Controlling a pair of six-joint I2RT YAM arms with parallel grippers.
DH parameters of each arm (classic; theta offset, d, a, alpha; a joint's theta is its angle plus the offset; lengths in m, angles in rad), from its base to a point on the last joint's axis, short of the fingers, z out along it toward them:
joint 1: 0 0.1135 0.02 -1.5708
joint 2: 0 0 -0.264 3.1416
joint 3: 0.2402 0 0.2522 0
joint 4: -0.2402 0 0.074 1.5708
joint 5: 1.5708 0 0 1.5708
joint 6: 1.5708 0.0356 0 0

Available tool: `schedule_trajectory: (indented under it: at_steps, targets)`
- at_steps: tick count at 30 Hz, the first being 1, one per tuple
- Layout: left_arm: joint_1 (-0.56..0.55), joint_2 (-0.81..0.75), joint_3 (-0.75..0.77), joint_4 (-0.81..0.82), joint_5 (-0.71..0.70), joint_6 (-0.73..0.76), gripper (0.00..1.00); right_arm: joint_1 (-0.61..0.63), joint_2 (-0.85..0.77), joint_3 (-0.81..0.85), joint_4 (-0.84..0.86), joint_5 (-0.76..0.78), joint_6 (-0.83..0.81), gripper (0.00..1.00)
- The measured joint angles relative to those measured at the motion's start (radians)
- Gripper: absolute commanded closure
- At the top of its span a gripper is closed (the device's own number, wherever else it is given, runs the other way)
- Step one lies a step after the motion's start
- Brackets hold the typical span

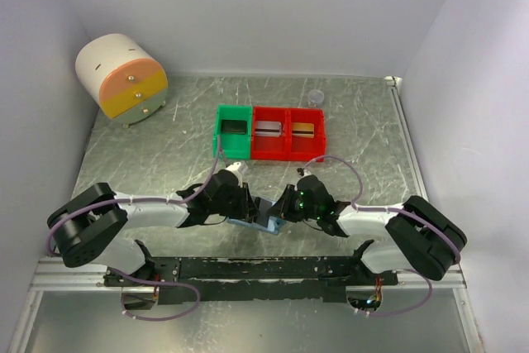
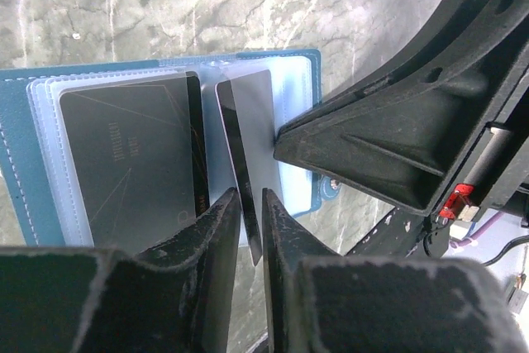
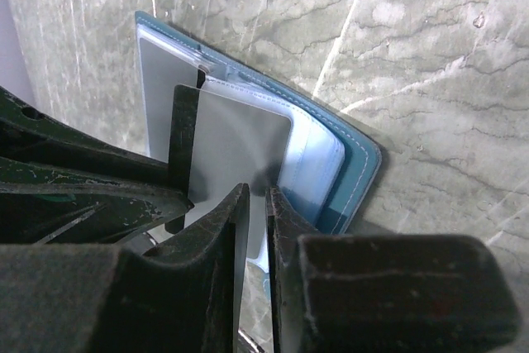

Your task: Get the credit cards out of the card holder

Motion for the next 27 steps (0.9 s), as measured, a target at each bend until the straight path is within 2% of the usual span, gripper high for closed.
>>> schedule_trajectory:
  at_steps: [5, 8, 20, 27]
  targets:
    - [0.006, 0.0, -0.003, 0.01, 0.018, 0.0, 0.82, 0.0, 0.005, 0.005, -0.006, -0.005, -0.001, 0.84]
    - [0.006, -0.003, -0.004, 0.013, 0.021, -0.003, 0.93, 0.0, 0.003, 0.005, -0.008, -0.005, -0.001, 0.84]
    - [0.006, -0.029, -0.003, 0.003, 0.019, -0.007, 0.93, 0.004, -0.02, 0.039, -0.091, 0.01, -0.028, 0.81]
    - [0.006, -0.064, 0.006, -0.059, -0.009, 0.017, 0.93, 0.005, -0.079, 0.061, -0.203, 0.013, -0.099, 0.78]
